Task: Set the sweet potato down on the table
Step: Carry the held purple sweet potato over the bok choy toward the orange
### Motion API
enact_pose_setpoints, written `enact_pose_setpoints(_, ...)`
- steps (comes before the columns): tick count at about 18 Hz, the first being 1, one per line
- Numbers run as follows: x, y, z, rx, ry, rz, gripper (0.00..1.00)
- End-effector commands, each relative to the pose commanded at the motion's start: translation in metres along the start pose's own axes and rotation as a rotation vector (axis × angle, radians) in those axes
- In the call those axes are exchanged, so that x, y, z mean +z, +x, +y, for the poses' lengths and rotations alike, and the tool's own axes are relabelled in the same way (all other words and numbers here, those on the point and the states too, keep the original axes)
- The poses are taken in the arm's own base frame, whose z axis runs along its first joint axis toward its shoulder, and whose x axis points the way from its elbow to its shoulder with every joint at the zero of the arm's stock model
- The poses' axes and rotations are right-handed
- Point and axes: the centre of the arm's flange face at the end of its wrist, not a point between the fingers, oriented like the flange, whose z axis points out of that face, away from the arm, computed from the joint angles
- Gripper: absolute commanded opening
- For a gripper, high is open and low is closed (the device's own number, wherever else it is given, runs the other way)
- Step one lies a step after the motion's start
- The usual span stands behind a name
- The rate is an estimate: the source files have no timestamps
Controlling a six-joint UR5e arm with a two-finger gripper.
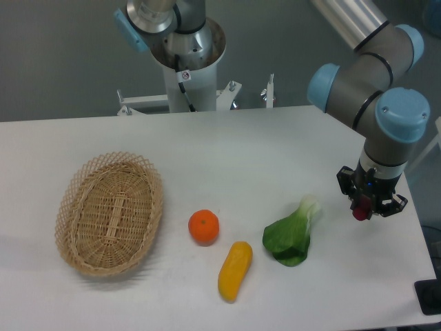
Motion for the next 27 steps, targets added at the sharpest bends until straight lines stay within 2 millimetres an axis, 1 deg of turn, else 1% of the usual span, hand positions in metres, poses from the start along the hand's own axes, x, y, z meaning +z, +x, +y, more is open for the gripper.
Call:
enact_pose_setpoints(4,0.003,-0.001,0.000,0.001,-0.002,0.004,0.03)
enact_pose_setpoints(10,0.001,0.000,-0.001,0.001,0.001,0.003,0.03)
enact_pose_setpoints(12,0.005,0.002,0.000,0.001,-0.004,0.010,0.03)
enact_pose_setpoints(15,0.005,0.004,-0.005,0.003,-0.002,0.011,0.03)
enact_pose_setpoints(16,0.005,0.006,-0.009,0.001,-0.001,0.011,0.03)
enact_pose_setpoints(19,0.008,0.014,-0.028,0.025,0.002,0.017,0.03)
enact_pose_setpoints(23,0.017,0.026,-0.045,0.009,0.006,0.033,0.03)
enact_pose_setpoints(26,0.025,0.043,-0.047,0.018,0.002,0.056,0.03)
enact_pose_setpoints(27,0.024,0.048,-0.048,0.023,0.002,0.059,0.03)
